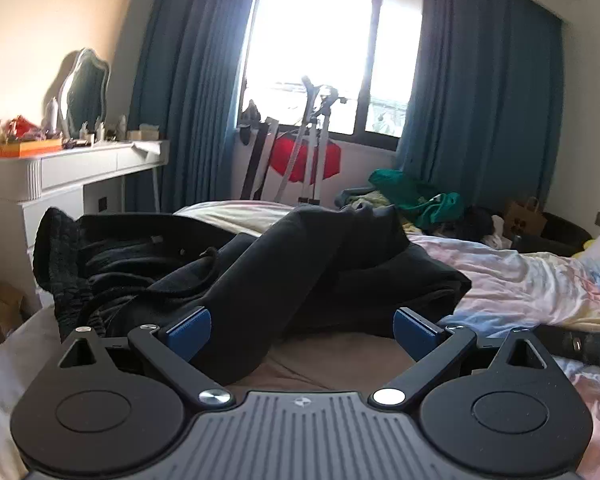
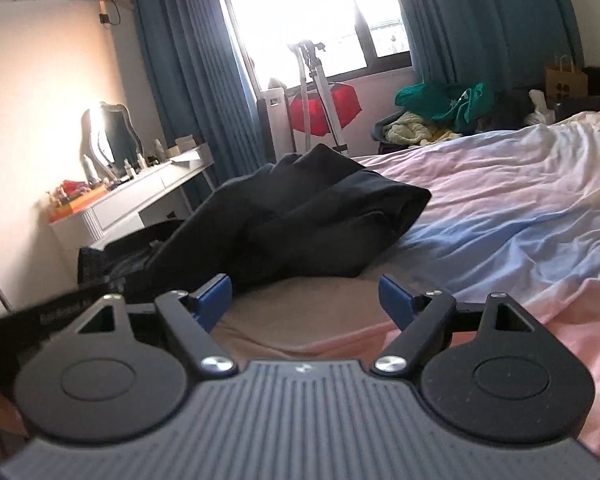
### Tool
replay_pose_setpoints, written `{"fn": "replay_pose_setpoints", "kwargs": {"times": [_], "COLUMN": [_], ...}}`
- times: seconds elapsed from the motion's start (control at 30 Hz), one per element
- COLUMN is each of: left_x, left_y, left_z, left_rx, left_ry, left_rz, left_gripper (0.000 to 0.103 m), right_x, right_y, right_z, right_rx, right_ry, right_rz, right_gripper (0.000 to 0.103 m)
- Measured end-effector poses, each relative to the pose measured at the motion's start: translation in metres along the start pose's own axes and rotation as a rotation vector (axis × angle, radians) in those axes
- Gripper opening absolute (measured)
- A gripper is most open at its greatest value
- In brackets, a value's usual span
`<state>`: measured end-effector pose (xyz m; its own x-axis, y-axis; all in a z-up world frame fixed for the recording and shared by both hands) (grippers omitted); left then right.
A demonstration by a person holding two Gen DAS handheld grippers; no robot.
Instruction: Fold clothes
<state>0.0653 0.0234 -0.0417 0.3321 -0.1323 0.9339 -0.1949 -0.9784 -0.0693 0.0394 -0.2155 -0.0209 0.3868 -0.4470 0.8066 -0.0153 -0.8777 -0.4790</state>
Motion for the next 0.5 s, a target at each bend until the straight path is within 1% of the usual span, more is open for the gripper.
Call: {"fn": "replay_pose_setpoints", "kwargs": {"times": [0.1,0.17,0.3,0.37,0.43,0.5], "left_x": [0.003,0.006,0.009,0.007,0.004,0.000], "left_y": [-0.014,-0.019,-0.034,-0.045,-0.055,-0.069], "left_z": [0.000,0.000,0.009,0.011,0.017,0.030], "left_rx": [0.014,0.014,0.010,-0.005,-0.024,-0.037], "left_ry": [-0.005,-0.005,-0.031,-0.017,0.006,0.002], "left_rz": [-0.014,-0.027,-0.076,-0.106,-0.141,-0.190], "left_gripper": [0.099,0.099,0.099,0.099,0.100,0.100], "right_x": [0.016,0.028,0.047,0.055,0.061,0.066], "right_y": [-0.007,-0.013,-0.026,-0.035,-0.040,-0.044], "right_z": [0.026,0.055,0.133,0.174,0.214,0.249], "right_rx": [-0.012,-0.035,-0.090,-0.109,-0.122,-0.133], "right_ry": [-0.026,-0.044,-0.088,-0.096,-0.112,-0.133], "right_rz": [-0.019,-0.035,-0.079,-0.104,-0.084,-0.055], "right_gripper": [0.083,0.083,0.082,0.082,0.082,0.078]}}
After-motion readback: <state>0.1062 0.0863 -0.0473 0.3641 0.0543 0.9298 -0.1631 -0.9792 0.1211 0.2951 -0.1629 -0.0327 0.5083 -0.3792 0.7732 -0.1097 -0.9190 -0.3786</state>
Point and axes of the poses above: each gripper's, at about its wrist camera, not at the fingertips, and z roughly the way its jaws point, y to its right, x to its top, the point moved 1 cm from there along z, roughly the way its jaws point, and after that the axes turned 11 degrees about z, right-handed, at the moved point
